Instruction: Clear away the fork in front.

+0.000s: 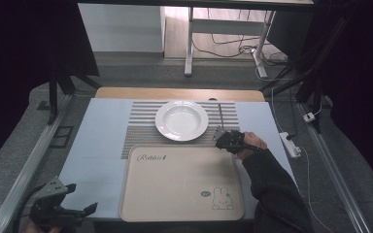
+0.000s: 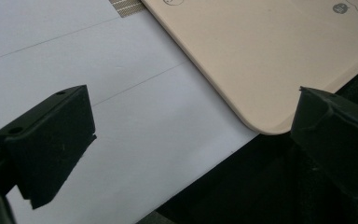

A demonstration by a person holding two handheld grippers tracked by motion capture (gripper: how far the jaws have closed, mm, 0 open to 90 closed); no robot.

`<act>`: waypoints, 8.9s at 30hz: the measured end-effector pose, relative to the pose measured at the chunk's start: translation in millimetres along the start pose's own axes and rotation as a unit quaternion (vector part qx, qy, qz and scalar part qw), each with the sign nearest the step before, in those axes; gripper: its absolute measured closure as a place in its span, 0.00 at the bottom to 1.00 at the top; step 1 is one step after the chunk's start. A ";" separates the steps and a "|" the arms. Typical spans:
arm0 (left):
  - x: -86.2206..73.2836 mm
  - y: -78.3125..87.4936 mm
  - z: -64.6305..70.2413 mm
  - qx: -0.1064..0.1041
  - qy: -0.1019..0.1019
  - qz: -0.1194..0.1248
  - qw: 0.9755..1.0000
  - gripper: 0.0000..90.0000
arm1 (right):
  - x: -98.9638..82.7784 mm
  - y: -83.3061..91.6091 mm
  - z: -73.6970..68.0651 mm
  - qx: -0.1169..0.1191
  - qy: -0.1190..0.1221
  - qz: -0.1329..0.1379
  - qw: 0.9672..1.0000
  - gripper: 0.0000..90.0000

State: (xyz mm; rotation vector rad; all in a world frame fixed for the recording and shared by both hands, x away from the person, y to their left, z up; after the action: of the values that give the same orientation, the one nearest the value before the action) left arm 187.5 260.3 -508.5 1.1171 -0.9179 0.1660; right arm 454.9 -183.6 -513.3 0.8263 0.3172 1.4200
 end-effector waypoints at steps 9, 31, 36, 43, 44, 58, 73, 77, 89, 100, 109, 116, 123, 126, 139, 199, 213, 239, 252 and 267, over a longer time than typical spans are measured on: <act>4.4 -0.6 4.3 -0.024 -0.006 0.014 1.000 0.00 | 5.2 31.3 -8.2 0.031 -0.062 0.055 0.996 1.00; 33.4 -20.1 12.0 -0.108 -0.045 0.045 0.992 0.00 | 7.6 89.2 -35.4 0.137 -0.140 0.166 0.967 1.00; 40.0 -27.3 12.3 -0.117 -0.052 0.047 0.991 0.00 | 7.9 97.9 -42.1 0.159 -0.149 0.183 0.959 1.00; 57.6 -41.6 13.6 -0.133 -0.076 0.044 0.987 0.00 | 6.3 112.9 -56.8 0.198 -0.157 0.208 0.945 1.00; 60.4 -44.4 14.5 -0.134 -0.080 0.043 0.987 0.00 | 6.3 112.9 -56.8 0.198 -0.157 0.208 0.945 1.00; 90.6 -80.5 34.8 -0.143 -0.171 -0.002 0.975 0.00 | 10.1 139.6 -80.7 0.276 -0.161 0.256 0.912 0.99; 108.0 -101.4 47.8 -0.169 -0.249 -0.015 0.954 0.00 | 19.3 168.9 -118.8 0.358 -0.119 0.287 0.880 0.99; 113.2 -109.6 53.8 -0.190 -0.271 -0.026 0.943 0.00 | 21.4 173.7 -125.1 0.375 -0.114 0.292 0.872 0.99; 124.3 -134.5 80.2 -0.219 -0.357 -0.056 0.906 0.04 | 27.1 183.7 -140.6 0.413 -0.091 0.297 0.856 0.99; 121.3 -144.0 98.3 -0.235 -0.423 -0.073 0.872 0.25 | 28.5 184.8 -143.9 0.432 -0.082 0.299 0.847 0.99; 115.5 -135.3 98.9 -0.261 -0.464 -0.063 0.844 0.61 | 28.4 185.0 -145.4 0.448 -0.077 0.302 0.838 0.99; 111.1 -132.9 100.7 -0.277 -0.485 -0.064 0.827 0.81 | 28.8 184.6 -146.4 0.451 -0.078 0.303 0.836 0.99; 105.3 -129.9 103.1 -0.287 -0.533 -0.051 0.794 0.89 | 29.2 185.0 -148.6 0.465 -0.070 0.304 0.829 0.99; 101.7 -128.5 104.7 -0.297 -0.559 -0.045 0.773 0.92 | 29.4 185.4 -149.5 0.473 -0.066 0.307 0.823 0.99; 102.8 -128.5 100.6 -0.289 -0.538 -0.072 0.788 0.96 | 28.8 177.1 -138.6 0.431 -0.097 0.304 0.844 0.67; 77.6 -153.0 38.4 -0.009 0.048 -0.190 0.981 0.92 | -32.2 147.0 -96.4 0.264 -0.268 0.163 0.912 0.03; 105.0 -151.4 33.4 -0.060 0.020 -0.132 0.989 0.91 | -34.9 147.1 -94.4 0.260 -0.265 0.164 0.914 0.03; 123.6 -202.1 28.2 -0.020 -0.009 -0.141 0.990 0.99 | -40.4 143.2 -93.9 0.247 -0.253 0.150 0.923 0.03; 115.5 -189.8 -2.5 0.001 0.029 -0.143 0.989 0.99 | -41.9 141.4 -94.5 0.246 -0.250 0.146 0.925 0.03; 115.1 -181.9 -5.8 -0.017 0.012 -0.120 0.993 0.81 | -43.2 139.6 -93.1 0.254 -0.272 0.142 0.917 0.03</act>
State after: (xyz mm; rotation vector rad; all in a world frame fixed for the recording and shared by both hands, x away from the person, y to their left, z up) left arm 362.5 143.9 -555.4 1.1812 -0.7558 -0.0345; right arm 283.7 -204.0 -496.2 1.7100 0.1357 1.3167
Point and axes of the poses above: each handheld gripper's, and its own axes: y roughly backward along the jaws, x roughly out of its top, z roughly to its right, the point moved 5 cm from there along -y, roughly forward along the jaws, and after that the axes turned 3 degrees about -y, right-handed, at the moved point
